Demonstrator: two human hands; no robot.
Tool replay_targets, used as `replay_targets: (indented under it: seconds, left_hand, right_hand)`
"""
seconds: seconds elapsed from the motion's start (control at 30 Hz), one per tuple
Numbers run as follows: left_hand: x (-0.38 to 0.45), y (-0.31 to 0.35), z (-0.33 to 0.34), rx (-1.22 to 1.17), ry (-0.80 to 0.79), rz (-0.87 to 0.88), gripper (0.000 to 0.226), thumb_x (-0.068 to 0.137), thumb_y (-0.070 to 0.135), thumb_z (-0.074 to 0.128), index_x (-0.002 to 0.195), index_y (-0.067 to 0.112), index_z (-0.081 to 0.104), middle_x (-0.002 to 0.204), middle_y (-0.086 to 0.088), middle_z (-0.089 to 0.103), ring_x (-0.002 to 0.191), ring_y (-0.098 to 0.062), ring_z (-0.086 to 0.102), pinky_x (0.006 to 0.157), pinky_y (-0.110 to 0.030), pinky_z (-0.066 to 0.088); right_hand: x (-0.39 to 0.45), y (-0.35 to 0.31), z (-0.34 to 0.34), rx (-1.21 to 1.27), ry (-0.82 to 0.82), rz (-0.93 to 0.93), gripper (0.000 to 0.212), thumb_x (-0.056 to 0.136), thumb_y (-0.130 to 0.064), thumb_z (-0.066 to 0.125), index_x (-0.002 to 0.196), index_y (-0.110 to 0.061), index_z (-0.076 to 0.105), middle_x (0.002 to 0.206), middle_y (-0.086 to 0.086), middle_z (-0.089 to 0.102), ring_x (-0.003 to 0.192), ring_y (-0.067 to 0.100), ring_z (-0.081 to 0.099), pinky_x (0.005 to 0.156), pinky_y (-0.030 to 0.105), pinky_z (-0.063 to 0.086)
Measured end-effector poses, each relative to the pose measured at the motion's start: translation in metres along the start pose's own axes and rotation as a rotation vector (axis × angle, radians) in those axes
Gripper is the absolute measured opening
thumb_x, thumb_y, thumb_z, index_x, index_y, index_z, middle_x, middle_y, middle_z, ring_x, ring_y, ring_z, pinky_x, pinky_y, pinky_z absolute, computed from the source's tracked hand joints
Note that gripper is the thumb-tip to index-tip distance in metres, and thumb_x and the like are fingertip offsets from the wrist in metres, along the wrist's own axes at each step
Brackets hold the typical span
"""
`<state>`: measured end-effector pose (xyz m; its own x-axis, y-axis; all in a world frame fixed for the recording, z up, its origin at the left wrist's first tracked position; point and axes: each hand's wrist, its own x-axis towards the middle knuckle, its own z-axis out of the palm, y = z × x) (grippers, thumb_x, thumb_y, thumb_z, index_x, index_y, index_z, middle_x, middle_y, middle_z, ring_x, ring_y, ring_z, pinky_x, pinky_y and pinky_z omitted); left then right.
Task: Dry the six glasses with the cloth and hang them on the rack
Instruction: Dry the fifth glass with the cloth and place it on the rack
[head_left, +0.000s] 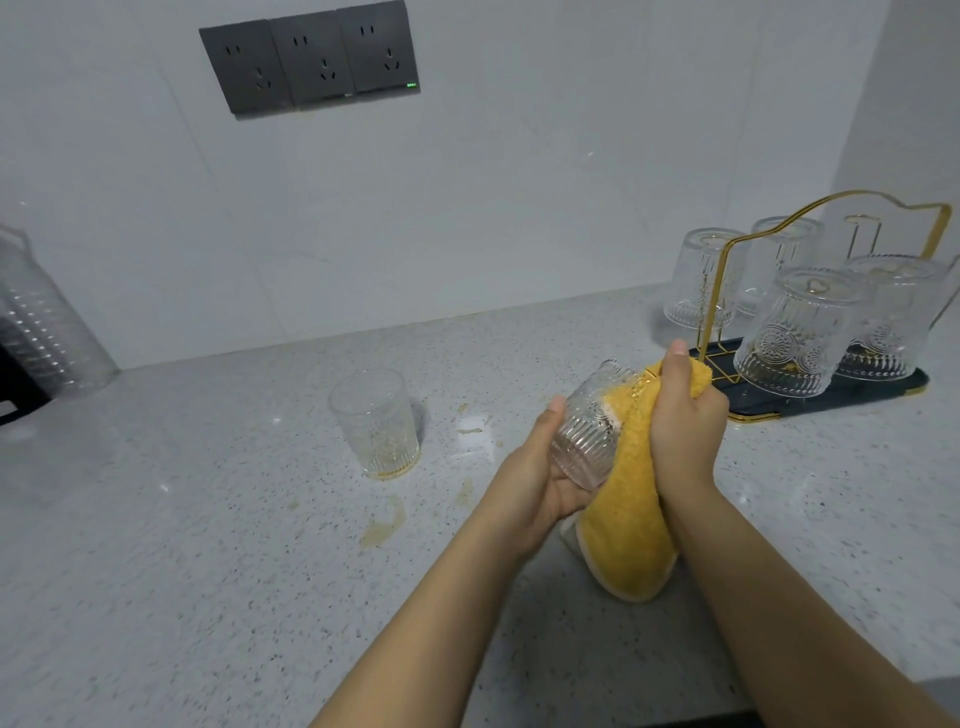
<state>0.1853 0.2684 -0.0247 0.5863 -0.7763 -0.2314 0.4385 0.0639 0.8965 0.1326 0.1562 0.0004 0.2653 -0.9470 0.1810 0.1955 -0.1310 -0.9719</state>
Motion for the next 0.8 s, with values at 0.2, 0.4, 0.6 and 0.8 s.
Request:
replay_targets:
  seconds: [0.2,0.4,0.6,0.8]
  left_hand:
    - [0.007,-0.008,0.003,0.057,0.107,0.113,0.045,0.091,0.037,0.067,0.119,0.003,0.058,0.108,-0.016,0.072,0.085,-0.023,0.073,0.075,-0.038,0.060]
    - [0.003,-0.001,0.002,-0.109,0.005,-0.028,0.046,0.099,0.047,0.046,0.120,0.010,0.062,0.111,-0.017,0.072,0.091,-0.027,0.071,0.086,-0.043,0.058]
    - [0.004,-0.013,0.005,0.239,0.141,0.218,0.043,0.085,0.040,0.072,0.117,0.016,0.055,0.100,-0.006,0.071,0.079,-0.018,0.067,0.069,-0.030,0.055]
    - [0.004,-0.006,0.003,-0.141,0.002,-0.014,0.058,0.093,0.050,0.053,0.134,0.010,0.056,0.127,-0.018,0.066,0.121,-0.035,0.060,0.108,-0.052,0.042]
  right_hand:
    - [0.004,0.003,-0.004,0.018,0.036,0.011,0.047,0.094,-0.041,0.044,0.052,-0.020,0.039,0.052,-0.002,0.041,0.049,0.012,0.042,0.051,0.025,0.036]
    - [0.000,0.001,0.000,0.017,-0.004,-0.030,0.047,0.095,-0.038,0.045,0.052,-0.020,0.039,0.049,-0.004,0.039,0.038,0.001,0.038,0.039,0.014,0.033]
    - [0.005,0.000,-0.006,0.027,0.041,0.058,0.047,0.094,-0.043,0.043,0.054,-0.019,0.042,0.053,-0.002,0.043,0.049,0.011,0.044,0.047,0.021,0.039]
    - [0.002,0.002,-0.002,0.032,0.007,-0.031,0.046,0.095,-0.039,0.045,0.053,-0.020,0.040,0.050,-0.003,0.040,0.043,0.006,0.041,0.045,0.020,0.036]
